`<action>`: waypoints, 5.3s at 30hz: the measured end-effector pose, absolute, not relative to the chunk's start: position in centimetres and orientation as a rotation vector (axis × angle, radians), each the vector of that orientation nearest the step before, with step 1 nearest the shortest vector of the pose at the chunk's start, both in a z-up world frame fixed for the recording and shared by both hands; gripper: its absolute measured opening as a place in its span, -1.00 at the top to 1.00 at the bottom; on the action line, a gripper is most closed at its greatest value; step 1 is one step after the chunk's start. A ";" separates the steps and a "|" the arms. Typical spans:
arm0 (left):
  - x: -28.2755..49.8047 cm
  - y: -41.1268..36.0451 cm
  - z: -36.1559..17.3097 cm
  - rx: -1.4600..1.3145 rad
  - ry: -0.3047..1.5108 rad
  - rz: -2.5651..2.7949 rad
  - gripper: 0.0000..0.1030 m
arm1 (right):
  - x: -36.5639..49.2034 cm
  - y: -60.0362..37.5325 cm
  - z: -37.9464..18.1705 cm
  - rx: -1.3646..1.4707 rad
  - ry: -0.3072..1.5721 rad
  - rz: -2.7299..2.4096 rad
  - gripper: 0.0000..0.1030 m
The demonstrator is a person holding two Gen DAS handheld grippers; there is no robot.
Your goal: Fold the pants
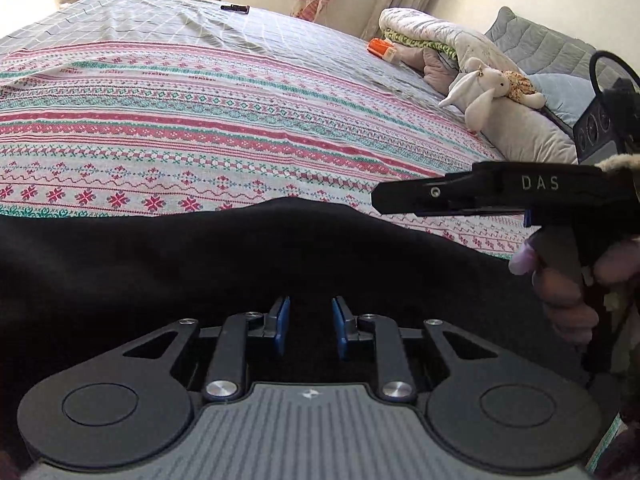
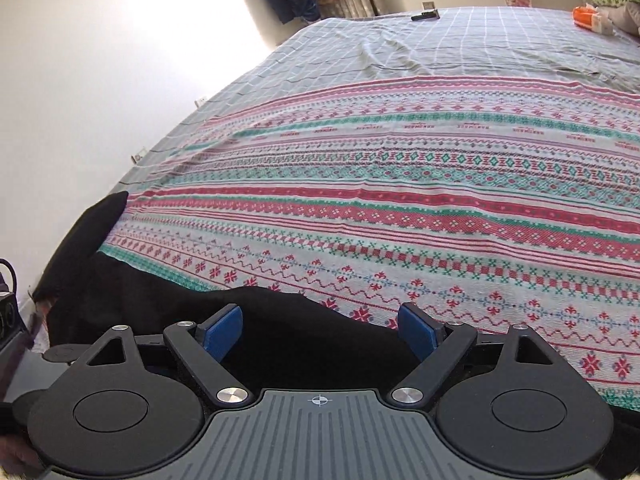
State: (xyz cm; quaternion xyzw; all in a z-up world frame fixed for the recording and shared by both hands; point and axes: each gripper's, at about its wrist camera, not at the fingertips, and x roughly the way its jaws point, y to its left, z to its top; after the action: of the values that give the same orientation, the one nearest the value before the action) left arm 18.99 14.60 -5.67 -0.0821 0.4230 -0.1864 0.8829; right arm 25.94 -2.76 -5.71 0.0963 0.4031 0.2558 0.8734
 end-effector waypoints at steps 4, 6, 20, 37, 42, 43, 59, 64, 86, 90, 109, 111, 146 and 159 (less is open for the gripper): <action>18.8 15.6 -5.9 -0.201 0.878 -0.391 0.37 | 27.2 -1.6 -6.8 0.208 0.859 0.615 -0.63; 18.5 16.2 -5.9 -0.230 0.875 -0.379 0.32 | 27.2 -1.0 -7.3 0.236 0.884 0.695 -0.29; 18.6 17.9 -4.1 -0.273 0.692 -0.282 0.31 | 22.4 1.6 -6.8 0.045 0.924 0.842 0.27; 20.0 16.6 -6.0 -0.199 0.870 -0.214 0.33 | 30.6 0.1 -7.0 0.294 1.014 0.595 0.17; 20.0 16.8 -6.1 -0.190 0.874 -0.224 0.33 | 30.7 1.2 -8.5 0.342 1.065 0.601 0.69; 20.0 16.9 -6.1 -0.192 0.875 -0.225 0.33 | 30.1 1.5 -8.2 0.315 1.044 0.607 0.73; 19.1 21.1 -5.7 -0.479 0.942 -0.317 0.34 | 19.6 4.4 -7.0 -0.101 0.791 0.689 0.94; 18.2 21.0 -4.1 -0.480 0.779 -0.391 0.34 | 19.2 4.6 -7.7 -0.128 0.804 0.701 0.94; 19.1 18.2 -6.2 -0.257 0.901 -0.321 0.37 | 25.6 -0.9 -9.3 0.501 1.067 0.667 0.64; 18.8 18.1 -6.2 -0.227 0.898 -0.328 0.37 | 27.1 -0.6 -10.1 0.602 1.131 0.655 0.64; 18.4 18.0 -6.0 -0.148 0.860 -0.347 0.32 | 28.7 0.6 -4.3 0.274 0.733 0.428 0.75; 18.6 18.4 -5.8 -0.150 0.838 -0.319 0.32 | 27.0 1.1 -4.2 0.226 0.736 0.473 0.75; 12.8 10.7 -6.0 -0.016 0.922 -0.355 -0.09 | 12.6 -17.2 -6.6 0.174 0.900 -0.025 0.69; 10.9 7.9 -5.2 -0.001 0.893 -0.406 -0.22 | 7.8 -29.9 -7.5 0.190 0.912 -0.334 0.50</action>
State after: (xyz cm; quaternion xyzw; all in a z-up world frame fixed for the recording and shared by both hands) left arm 10.88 7.88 -5.18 -0.0005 0.4289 -0.1951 0.8821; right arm 7.75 -29.92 -7.46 0.0913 0.4375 -0.1601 0.8801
